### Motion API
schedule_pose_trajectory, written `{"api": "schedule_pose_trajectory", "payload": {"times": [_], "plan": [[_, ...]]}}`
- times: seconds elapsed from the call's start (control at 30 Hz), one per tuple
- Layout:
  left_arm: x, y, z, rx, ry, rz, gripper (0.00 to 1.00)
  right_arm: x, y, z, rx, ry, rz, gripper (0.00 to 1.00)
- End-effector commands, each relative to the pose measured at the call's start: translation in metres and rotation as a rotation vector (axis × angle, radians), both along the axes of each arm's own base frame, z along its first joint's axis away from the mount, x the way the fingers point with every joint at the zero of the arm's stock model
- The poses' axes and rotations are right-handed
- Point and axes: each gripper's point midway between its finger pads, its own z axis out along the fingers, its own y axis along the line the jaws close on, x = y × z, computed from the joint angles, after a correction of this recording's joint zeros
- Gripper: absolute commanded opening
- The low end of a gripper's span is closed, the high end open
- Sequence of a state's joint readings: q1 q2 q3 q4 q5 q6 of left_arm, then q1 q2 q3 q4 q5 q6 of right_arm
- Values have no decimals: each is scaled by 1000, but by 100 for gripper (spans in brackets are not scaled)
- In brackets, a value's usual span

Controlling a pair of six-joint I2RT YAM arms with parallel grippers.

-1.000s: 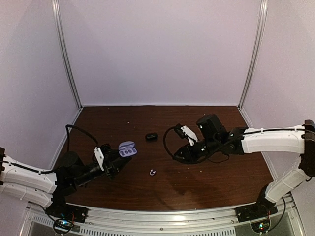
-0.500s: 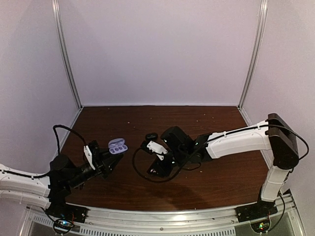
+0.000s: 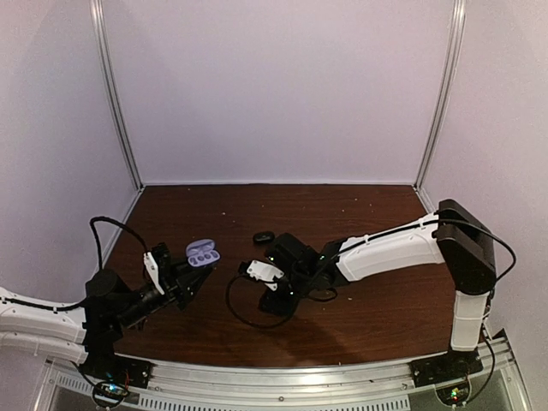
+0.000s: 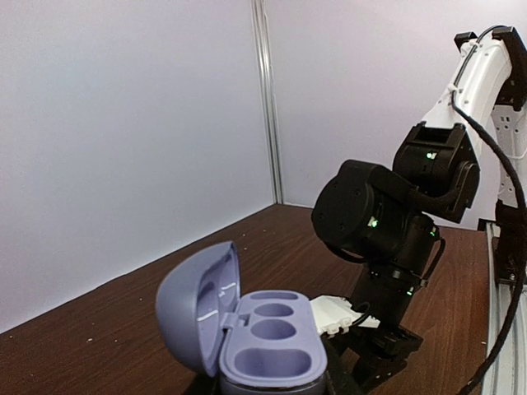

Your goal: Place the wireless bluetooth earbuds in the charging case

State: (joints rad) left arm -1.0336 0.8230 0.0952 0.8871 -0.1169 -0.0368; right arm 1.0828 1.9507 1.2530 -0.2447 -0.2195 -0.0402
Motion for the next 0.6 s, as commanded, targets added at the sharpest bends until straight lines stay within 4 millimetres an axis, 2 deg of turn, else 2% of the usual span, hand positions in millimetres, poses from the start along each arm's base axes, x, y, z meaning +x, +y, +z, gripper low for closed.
{"api": "schedule_pose_trajectory", "payload": {"times": [0.0,0.57], "plan": [[3,2,5,-30,0,14,0,9,0,-9,-57,-60,-7,52],[6,5,2,-26,12,33,0,18,-5,-35,-122,-83,-29,37]]}}
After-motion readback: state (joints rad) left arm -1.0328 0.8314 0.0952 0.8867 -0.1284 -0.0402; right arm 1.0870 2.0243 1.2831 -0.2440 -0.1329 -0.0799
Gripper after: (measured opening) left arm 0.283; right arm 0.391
